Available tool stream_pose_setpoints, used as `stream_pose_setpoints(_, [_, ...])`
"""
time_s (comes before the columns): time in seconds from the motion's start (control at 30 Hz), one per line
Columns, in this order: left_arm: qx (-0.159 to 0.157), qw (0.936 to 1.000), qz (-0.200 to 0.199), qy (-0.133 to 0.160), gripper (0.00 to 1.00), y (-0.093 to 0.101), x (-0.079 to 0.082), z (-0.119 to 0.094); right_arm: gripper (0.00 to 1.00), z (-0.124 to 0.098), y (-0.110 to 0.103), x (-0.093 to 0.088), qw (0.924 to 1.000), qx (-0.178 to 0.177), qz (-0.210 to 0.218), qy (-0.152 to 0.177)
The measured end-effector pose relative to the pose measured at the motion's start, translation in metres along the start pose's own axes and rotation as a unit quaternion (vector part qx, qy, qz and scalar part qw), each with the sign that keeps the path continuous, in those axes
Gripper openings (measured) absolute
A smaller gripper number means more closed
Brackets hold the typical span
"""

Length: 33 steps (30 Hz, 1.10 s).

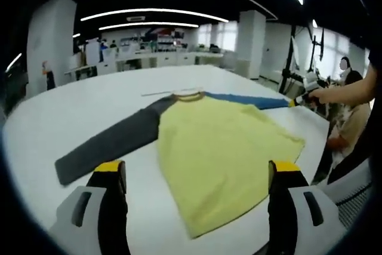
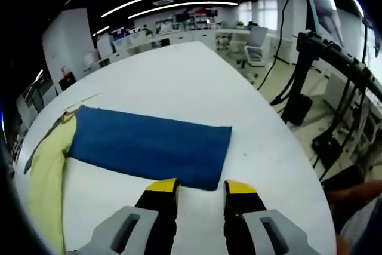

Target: Fold the garment on the visible template until the final outline fits inside the template.

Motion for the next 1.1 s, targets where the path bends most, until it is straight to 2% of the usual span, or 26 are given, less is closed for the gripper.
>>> stream_pose_setpoints(0.13, [0.001, 1.0, 0.0, -0.001, 0.95, -0.0003, 0.0, 0.0004, 0.16, -0.0035, -0.0029, -0.001, 0.9999, -0.01, -0.009, -0.008])
stream_pose_setpoints(0.3, [0.002, 1.0, 0.0, -0.003, 0.96, 0.001, 0.0008, -0.0002, 0.1, -0.0051, -0.0032, 0.0008, 0.9996, -0.023, -0.001, -0.016])
stream_pose_setpoints(0.37, [0.001, 1.0, 0.0, -0.004, 0.96, 0.0017, 0.0007, -0.0005, 0.0, -0.0062, -0.0012, -0.0002, 0.999, -0.035, -0.005, -0.026])
stream_pose_setpoints(0.43, [0.0, 1.0, 0.001, -0.005, 0.97, 0.0026, 0.0007, -0.0011, 0.0, -0.0067, -0.0005, 0.0001, 0.999, -0.032, 0.014, -0.026])
stream_pose_setpoints(0.47, [0.0, 1.0, 0.001, -0.004, 0.97, 0.0027, 0.0005, -0.0015, 0.0, -0.0051, -0.0011, 0.0019, 0.9995, -0.022, 0.015, -0.017])
stream_pose_setpoints(0.6, [-0.001, 1.0, 0.0, -0.006, 0.98, 0.0025, -0.001, -0.0022, 0.0, -0.0061, -0.0016, 0.0019, 0.9992, -0.017, 0.03, -0.021])
stream_pose_setpoints(0.63, [-0.001, 1.0, -0.001, -0.006, 0.98, 0.0025, -0.0012, -0.0021, 0.02, -0.0064, -0.003, 0.0024, 0.9993, -0.012, 0.031, -0.019])
stream_pose_setpoints(0.73, [-0.001, 1.0, -0.002, -0.008, 0.98, 0.0015, -0.0019, -0.0016, 0.16, -0.0059, -0.0068, 0.0053, 0.9996, -0.007, 0.025, -0.013])
stream_pose_setpoints(0.87, [0.001, 1.0, 0.001, -0.008, 0.97, 0.0002, -0.0009, -0.0011, 0.14, -0.0034, -0.0042, 0.0062, 0.9997, -0.019, 0.01, -0.015])
stream_pose_setpoints(1.1, [0.005, 0.9999, -0.002, -0.014, 0.96, -0.0027, -0.004, -0.0025, 0.11, -0.0007, -0.003, 0.0076, 0.9996, -0.026, 0.006, -0.012])
Point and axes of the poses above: the point that each gripper's makers call its tool centre point, and the gripper's own axes: z roughly forward along the fingers, y roughly to its right, x roughly out of its top, the point moved 5 cm from there along -z, roughly backward along the fingers, and after that the axes turned 2 degrees about x, right-handed, at the moved point
